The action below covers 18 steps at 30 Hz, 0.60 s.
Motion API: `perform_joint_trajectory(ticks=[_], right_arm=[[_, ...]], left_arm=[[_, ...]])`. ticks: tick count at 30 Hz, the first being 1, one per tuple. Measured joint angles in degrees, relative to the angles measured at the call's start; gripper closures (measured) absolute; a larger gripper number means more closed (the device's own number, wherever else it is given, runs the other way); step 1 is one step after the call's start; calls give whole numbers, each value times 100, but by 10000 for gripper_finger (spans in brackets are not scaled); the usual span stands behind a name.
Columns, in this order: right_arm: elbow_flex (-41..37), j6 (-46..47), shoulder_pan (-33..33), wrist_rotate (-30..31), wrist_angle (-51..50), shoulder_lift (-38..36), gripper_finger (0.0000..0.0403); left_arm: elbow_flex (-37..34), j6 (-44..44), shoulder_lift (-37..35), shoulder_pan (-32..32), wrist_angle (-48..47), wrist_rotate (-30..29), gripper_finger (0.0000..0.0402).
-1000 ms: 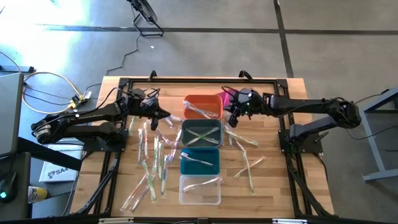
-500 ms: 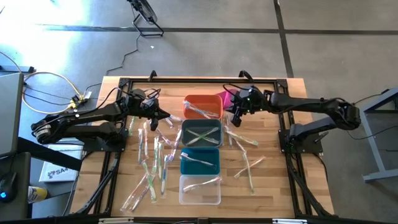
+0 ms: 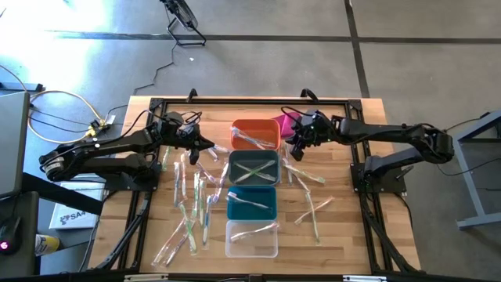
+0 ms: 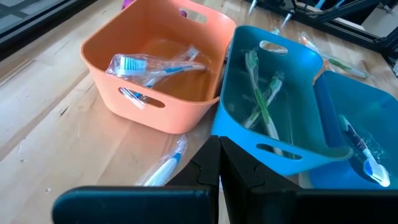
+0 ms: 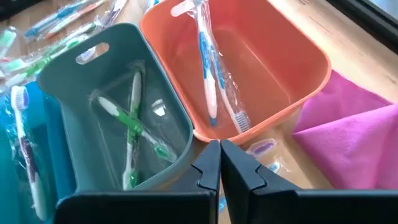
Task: Pick & Place Toothbrushes
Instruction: Put the blue toothbrush into the orange bin
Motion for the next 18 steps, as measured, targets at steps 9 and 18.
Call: perform_joint_trajectory(ticks=[9,18], right_arm=[[0,21,381,12,-2,0,399],[0,20,945,90,3,0,398]], left_arm=[[0,343,0,-1,-1,-2,401],[0,574,0,-2,-1,-123,401]])
